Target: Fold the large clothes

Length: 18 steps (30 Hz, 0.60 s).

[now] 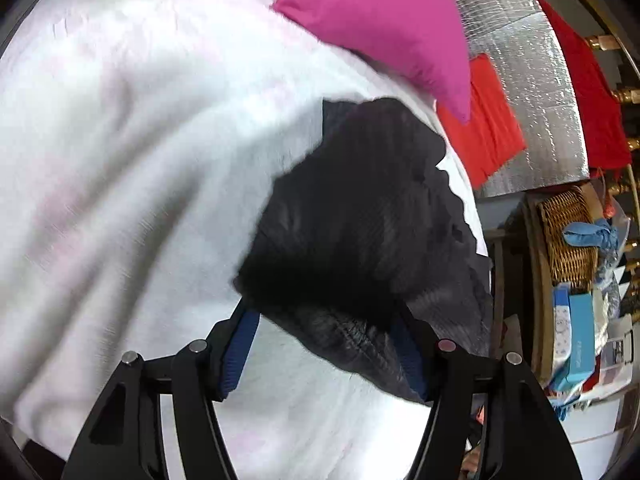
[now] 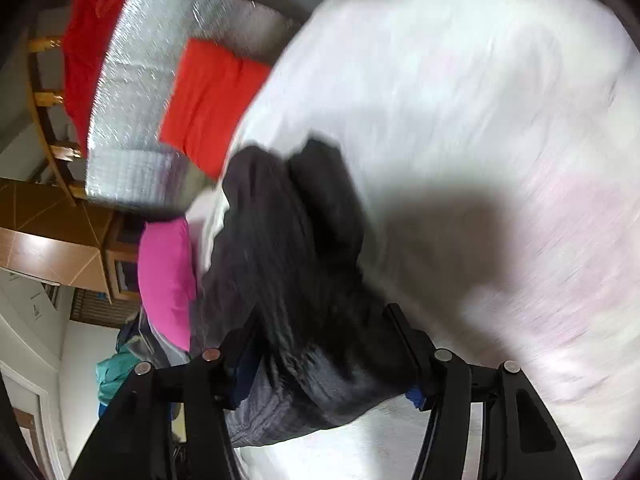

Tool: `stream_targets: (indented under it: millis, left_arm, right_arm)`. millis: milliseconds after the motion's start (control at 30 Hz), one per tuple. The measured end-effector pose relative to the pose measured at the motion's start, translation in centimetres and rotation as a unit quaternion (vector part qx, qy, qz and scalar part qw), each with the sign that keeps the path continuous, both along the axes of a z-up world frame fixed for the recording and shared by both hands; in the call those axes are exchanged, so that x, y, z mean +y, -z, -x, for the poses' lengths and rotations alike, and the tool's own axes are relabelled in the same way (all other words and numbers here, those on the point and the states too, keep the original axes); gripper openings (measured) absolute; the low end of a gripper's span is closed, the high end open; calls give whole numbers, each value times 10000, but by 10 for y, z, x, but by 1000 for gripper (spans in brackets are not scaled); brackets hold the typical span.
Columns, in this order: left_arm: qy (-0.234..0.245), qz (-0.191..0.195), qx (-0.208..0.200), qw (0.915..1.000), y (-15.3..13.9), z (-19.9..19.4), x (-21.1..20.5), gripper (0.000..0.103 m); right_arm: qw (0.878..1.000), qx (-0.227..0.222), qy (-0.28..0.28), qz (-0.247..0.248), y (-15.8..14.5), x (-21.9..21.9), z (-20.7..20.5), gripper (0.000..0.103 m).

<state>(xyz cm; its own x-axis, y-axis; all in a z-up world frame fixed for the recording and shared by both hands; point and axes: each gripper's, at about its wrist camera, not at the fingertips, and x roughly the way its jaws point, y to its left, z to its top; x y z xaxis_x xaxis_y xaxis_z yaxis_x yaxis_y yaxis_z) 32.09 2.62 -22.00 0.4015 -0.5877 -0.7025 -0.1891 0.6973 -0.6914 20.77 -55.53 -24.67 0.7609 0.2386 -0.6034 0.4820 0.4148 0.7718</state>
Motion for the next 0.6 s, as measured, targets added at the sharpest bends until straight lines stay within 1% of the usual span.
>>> stream_targets:
  millis: [33,67,100,133,200,267,300,367,400,433,467,500,533,567,600]
  left_arm:
    - [-75,-108,-58,9999,-5,1,8,66]
    - [-184,-263,-141,9994,-9,2,14,67]
    - [-371,-583,-310,9971,-16,2,22,70]
    - [-520,-934,-489,9931,-23,-1,27,71]
    - [-512,-1188,-693,9892,-29,-7,26,74]
    - [-349,-1156,-809,9894,-29,-18,17,74]
    - [-204,-1121,-805,9902,-26,-28,7,74]
    - [62,-995,-720,9924,-18,-37,-4,74]
    - [202,-907,-668,9934,-14,-48,-18,75]
    - [338,-879,-592,9938,-8,-57,-29,76]
    - [372,-951,-546,9933,-5,-59,-35,79]
    - [392,-1067,-494,9923,0,-65,-42,79]
    - [397,-1069,-460,9924,4,-69,-44,79]
    - [375,-931,-410,9941,9,-74,-45,79]
    - [349,-798,-392,9954,13,-73,-44,78]
  right_arm:
    - [9992,24,274,297,-8,-9,8,66]
    - [9972,8,503,548,-14,-16,15,71]
    - [9954,-65,621,732,-20,-23,18,73]
    - [9949,-178,601,784,-21,-28,16,73]
    - [9974,-289,313,582,-16,-31,0,73]
    - [9987,-167,-17,486,-8,-26,-24,73]
    - [9986,-102,-120,509,-6,-21,-32,74]
    - [9977,83,-345,582,1,-11,-53,75]
    - [9971,166,-403,625,5,-9,-62,76]
    - [9966,250,-425,655,10,-8,-71,76]
    - [9967,298,-430,627,16,-9,-74,77]
    - [9972,318,-442,505,22,-8,-80,77]
    - [9980,277,-473,301,27,-6,-87,77]
    - [9983,191,-537,79,34,-2,-93,77]
    - [9979,168,-622,43,39,-1,-90,74]
